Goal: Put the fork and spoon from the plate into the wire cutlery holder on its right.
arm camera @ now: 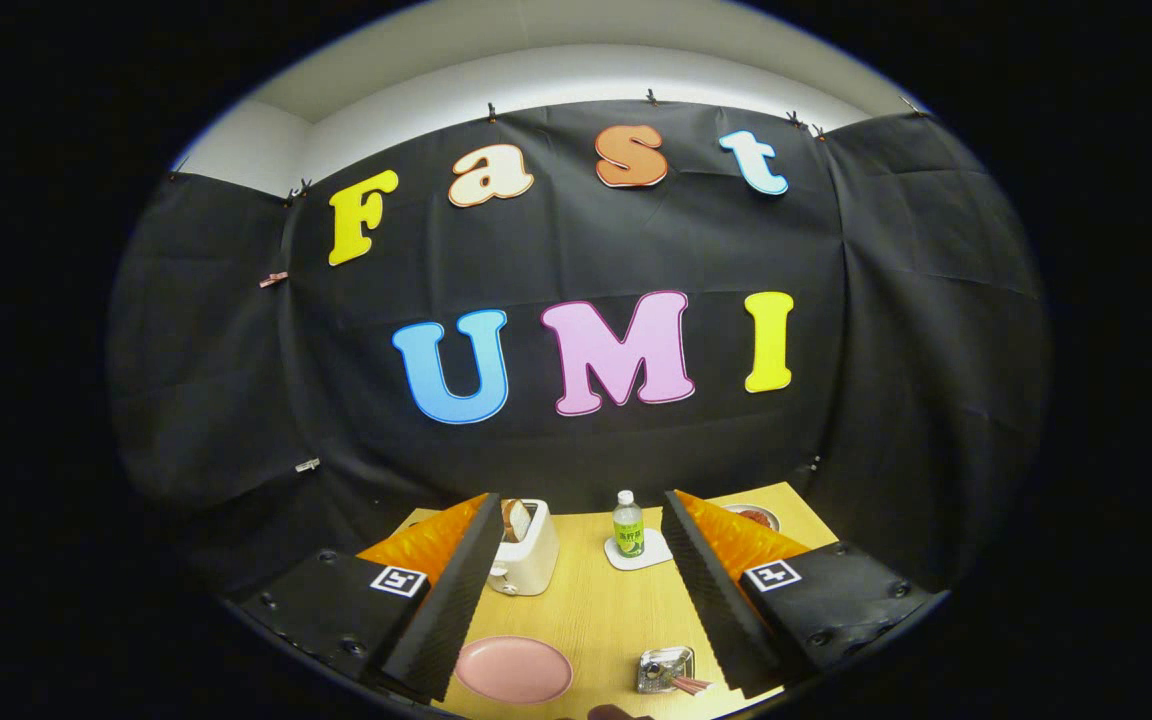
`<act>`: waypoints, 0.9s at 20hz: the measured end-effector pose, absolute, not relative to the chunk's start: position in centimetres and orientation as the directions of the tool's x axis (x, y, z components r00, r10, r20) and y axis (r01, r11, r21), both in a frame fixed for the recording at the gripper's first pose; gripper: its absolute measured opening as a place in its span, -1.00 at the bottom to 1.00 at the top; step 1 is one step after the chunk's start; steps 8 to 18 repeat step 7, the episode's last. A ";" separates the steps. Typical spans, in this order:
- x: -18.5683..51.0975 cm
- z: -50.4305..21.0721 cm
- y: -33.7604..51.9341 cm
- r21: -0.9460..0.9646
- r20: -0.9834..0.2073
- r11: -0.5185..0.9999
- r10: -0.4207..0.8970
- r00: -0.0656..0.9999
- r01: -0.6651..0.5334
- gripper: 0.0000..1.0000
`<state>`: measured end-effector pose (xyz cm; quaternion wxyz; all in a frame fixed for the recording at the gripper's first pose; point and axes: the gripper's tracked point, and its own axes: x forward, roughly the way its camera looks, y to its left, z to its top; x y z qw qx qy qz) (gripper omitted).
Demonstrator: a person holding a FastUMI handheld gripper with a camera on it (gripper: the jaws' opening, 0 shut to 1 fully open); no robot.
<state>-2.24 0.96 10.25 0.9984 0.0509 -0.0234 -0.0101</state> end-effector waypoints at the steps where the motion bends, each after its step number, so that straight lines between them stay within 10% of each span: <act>1: -2.1 9.9 0.5 0.094 0.052 0.995 -0.028 0.998 0.023 0.98; 18: -1.8 7.3 -1.8 0.094 0.088 0.995 -0.045 0.995 0.036 0.98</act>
